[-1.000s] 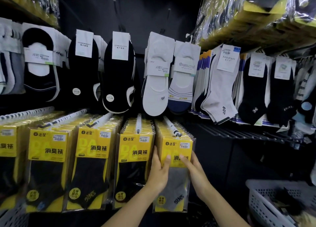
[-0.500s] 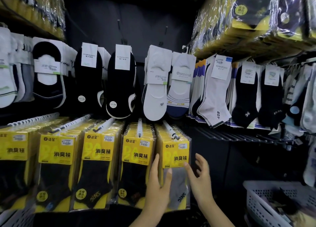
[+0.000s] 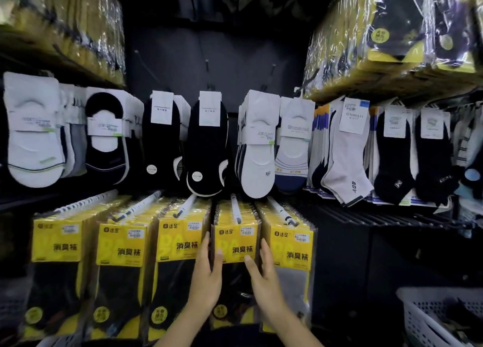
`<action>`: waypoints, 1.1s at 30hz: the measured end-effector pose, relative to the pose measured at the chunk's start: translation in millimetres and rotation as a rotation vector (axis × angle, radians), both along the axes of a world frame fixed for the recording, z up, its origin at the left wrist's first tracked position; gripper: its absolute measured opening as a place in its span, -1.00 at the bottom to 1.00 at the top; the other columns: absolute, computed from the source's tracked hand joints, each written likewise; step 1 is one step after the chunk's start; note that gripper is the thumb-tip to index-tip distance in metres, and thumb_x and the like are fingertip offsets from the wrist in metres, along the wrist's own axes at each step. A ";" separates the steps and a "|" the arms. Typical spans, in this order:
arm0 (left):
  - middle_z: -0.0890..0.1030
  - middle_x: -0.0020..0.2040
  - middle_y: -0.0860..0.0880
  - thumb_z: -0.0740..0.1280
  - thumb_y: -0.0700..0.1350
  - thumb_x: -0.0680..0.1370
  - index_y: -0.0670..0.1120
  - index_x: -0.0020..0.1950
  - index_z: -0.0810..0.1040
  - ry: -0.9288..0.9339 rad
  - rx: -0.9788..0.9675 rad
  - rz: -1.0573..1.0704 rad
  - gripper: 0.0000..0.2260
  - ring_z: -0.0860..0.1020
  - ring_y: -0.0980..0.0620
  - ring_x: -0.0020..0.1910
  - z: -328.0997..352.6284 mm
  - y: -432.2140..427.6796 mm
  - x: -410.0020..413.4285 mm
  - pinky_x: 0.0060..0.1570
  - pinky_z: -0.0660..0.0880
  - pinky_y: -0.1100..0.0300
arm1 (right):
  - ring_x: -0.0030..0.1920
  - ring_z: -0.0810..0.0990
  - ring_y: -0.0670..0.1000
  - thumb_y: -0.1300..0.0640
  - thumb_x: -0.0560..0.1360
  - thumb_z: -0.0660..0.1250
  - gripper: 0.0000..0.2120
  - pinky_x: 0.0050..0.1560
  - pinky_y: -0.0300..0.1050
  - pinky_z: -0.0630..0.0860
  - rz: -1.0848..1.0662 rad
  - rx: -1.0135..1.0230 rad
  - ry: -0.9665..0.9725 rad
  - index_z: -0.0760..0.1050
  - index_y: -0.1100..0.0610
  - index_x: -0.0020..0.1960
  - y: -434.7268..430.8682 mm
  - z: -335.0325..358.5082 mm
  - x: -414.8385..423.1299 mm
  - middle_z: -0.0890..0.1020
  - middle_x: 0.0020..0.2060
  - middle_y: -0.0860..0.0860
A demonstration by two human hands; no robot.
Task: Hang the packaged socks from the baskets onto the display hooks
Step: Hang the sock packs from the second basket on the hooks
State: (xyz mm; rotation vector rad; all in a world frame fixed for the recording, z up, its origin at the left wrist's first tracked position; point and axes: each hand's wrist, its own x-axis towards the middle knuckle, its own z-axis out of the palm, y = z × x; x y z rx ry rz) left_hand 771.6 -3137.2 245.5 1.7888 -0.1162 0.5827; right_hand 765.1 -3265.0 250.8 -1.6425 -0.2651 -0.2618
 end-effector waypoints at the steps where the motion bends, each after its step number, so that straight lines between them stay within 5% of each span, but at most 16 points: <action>1: 0.09 0.55 0.11 0.05 0.14 0.59 0.09 0.55 -0.02 0.012 0.008 -0.014 -0.45 0.08 0.17 0.48 0.1 -0.7 3.5 0.40 0.08 0.19 | 0.52 0.07 -0.08 -0.06 0.58 0.22 -0.35 0.44 -0.15 0.13 -0.009 0.006 0.009 -0.04 -0.09 0.55 3.4 -0.4 3.7 0.10 0.53 -0.13; 5: 0.13 0.54 0.07 -0.02 0.12 0.61 0.09 0.56 -0.08 0.049 -0.029 -0.093 -0.47 0.12 0.08 0.50 4.5 -6.1 17.5 0.46 0.10 0.10 | 0.50 0.17 -0.02 -0.07 0.58 0.22 -0.35 0.49 -0.04 0.17 -0.023 0.049 0.046 -0.01 -0.04 0.56 11.0 -2.1 21.0 0.20 0.51 -0.08; 10: 0.22 0.48 0.15 -0.03 0.20 0.56 0.22 0.50 -0.03 0.047 -0.119 -0.168 -0.50 0.21 0.22 0.40 3.6 -4.2 25.9 0.30 0.13 0.28 | 0.34 0.35 -0.08 -0.02 0.56 0.27 -0.49 0.37 -0.12 0.31 -0.012 0.124 0.047 0.18 -0.10 0.45 11.4 -8.3 31.0 0.39 0.39 -0.07; 12: 0.20 0.48 0.19 -0.03 0.23 0.53 0.24 0.49 -0.04 0.024 -0.116 -0.175 -0.47 0.17 0.27 0.38 -2.8 -1.9 25.7 0.31 0.12 0.29 | 0.33 0.35 -0.13 -0.04 0.54 0.27 -0.50 0.33 -0.18 0.31 -0.009 0.106 0.031 0.18 -0.14 0.43 9.9 -14.6 30.0 0.38 0.38 -0.11; 16: 0.11 0.49 0.20 -0.03 0.23 0.53 0.18 0.53 -0.12 0.034 -0.102 -0.196 -0.41 0.09 0.25 0.42 -9.7 -2.2 26.0 0.35 0.06 0.24 | 0.46 0.23 -0.09 -0.09 0.53 0.25 -0.38 0.48 0.01 0.21 -0.028 0.101 0.018 0.11 -0.09 0.53 7.6 -26.0 29.1 0.29 0.45 -0.15; 20: 0.12 0.54 0.08 -0.01 0.16 0.59 0.11 0.55 -0.11 0.101 -0.100 -0.161 -0.44 0.12 0.08 0.50 -22.8 -5.1 28.2 0.45 0.12 0.08 | 0.34 0.31 -0.15 -0.08 0.56 0.24 -0.47 0.34 -0.22 0.24 -0.052 0.100 0.118 0.19 -0.08 0.49 8.6 -44.4 28.0 0.35 0.39 -0.15; 23: 0.14 0.54 0.03 -0.01 0.11 0.62 0.11 0.55 -0.08 0.122 -0.081 -0.123 -0.49 0.16 0.04 0.50 -34.3 -6.9 30.4 0.46 0.17 0.01 | 0.44 0.25 -0.05 -0.10 0.57 0.21 -0.43 0.34 -0.20 0.21 -0.076 0.058 0.190 0.11 -0.06 0.52 12.4 -57.2 27.4 0.31 0.42 -0.10; 33: 0.08 0.56 0.03 0.10 0.11 0.60 0.05 0.56 -0.06 0.117 -0.085 -0.081 -0.42 0.10 0.05 0.52 -29.9 -5.5 -8.6 0.42 0.13 0.13 | 0.37 0.32 -0.09 -0.06 0.59 0.20 -0.45 0.34 -0.20 0.28 -0.072 -0.039 0.145 0.12 0.02 0.51 9.4 -43.0 0.7 0.33 0.45 -0.03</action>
